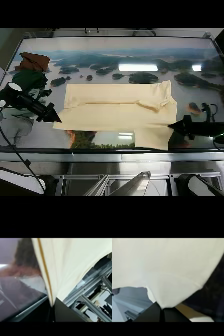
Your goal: Fold the shirts.
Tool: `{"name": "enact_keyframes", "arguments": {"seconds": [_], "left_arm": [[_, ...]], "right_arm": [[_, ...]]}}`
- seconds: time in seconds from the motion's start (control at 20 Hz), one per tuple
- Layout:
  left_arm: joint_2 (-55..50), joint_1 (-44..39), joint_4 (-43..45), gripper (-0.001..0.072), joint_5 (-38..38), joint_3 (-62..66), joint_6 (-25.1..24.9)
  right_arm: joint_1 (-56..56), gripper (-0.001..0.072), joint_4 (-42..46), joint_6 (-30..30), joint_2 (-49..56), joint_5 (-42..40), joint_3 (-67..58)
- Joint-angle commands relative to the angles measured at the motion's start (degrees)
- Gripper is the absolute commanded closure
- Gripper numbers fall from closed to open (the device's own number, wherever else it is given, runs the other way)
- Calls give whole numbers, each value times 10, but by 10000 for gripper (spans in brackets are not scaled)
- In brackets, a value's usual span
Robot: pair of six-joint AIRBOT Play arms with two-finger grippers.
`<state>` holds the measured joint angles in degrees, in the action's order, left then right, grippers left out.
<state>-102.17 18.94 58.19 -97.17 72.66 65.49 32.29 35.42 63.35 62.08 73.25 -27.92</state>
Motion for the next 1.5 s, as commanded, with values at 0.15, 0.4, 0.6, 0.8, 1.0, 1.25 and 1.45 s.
{"name": "enact_keyframes", "arguments": {"seconds": [0.15, 0.4, 0.6, 0.8, 1.0, 1.25, 1.45], "left_arm": [[38, 36, 1, 681, -23, -26, 0], [38, 34, -90, 682, -22, -16, -15], [-14, -4, -161, 682, -42, 92, -13], [-101, -15, -162, 681, -43, 223, 40], [-192, -15, -162, 681, -38, 329, 93], [-289, -20, -162, 683, -38, 419, 142], [-306, -30, -164, 678, -38, 430, 141]], "right_arm": [[45, 693, -19, -18, -18, 40, -22], [10, 692, -118, -38, 19, 24, -76], [-78, 692, -152, -47, 136, -37, -177], [-109, 692, -178, -41, 284, -45, -318], [-117, 692, -181, -35, 407, -70, -414], [-116, 691, -179, -43, 473, -101, -430], [-116, 649, -151, -45, 481, -92, -432]]}}
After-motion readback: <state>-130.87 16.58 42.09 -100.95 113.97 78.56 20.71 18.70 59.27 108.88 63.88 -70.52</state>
